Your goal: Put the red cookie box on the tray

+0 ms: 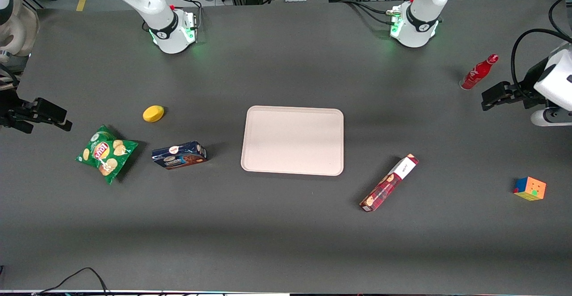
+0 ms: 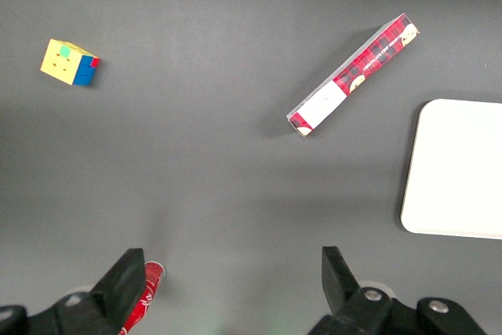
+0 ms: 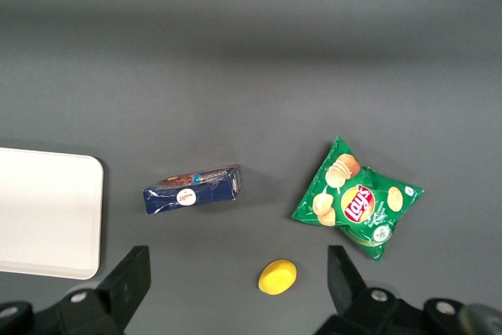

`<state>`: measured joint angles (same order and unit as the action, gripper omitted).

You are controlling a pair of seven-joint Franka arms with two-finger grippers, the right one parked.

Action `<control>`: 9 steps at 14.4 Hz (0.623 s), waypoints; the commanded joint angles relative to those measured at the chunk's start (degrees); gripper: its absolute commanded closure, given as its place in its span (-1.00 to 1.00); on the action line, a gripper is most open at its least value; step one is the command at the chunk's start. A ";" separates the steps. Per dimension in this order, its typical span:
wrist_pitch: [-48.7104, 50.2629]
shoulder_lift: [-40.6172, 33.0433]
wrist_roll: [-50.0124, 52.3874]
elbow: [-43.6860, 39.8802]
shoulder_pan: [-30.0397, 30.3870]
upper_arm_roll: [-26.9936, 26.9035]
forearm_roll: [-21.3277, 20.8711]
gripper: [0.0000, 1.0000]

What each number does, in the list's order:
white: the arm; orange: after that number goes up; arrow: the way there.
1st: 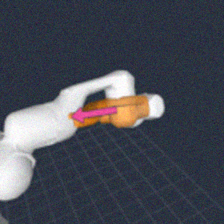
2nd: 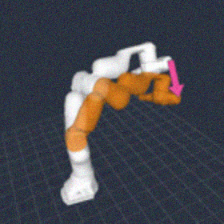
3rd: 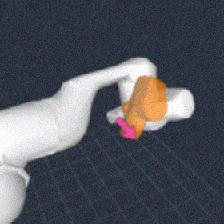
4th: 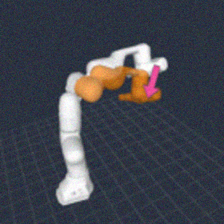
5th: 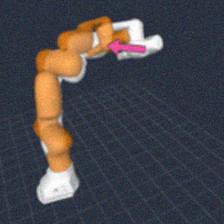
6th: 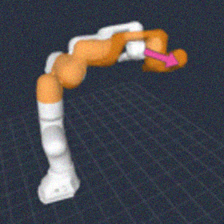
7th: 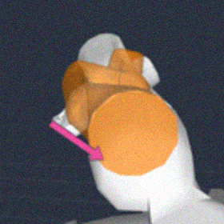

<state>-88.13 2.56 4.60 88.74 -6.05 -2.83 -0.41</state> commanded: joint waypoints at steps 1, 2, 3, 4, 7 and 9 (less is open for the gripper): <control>0.77 -0.63 0.06 0.12 -0.28 -0.16 0.06 -1.00; 0.76 -0.63 0.06 0.12 -0.28 -0.16 0.15 -1.00; 0.76 -0.63 0.14 0.12 -0.28 -0.16 0.15 -1.00; 0.94 -0.63 0.06 0.12 -0.37 0.02 0.06 -1.00; 1.99 -0.19 -1.16 0.39 -1.16 0.19 0.15 -1.00; 1.56 0.51 -7.11 0.65 -1.25 0.63 0.15 -1.00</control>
<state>-86.99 2.68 3.48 88.84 -6.49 -2.28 -0.41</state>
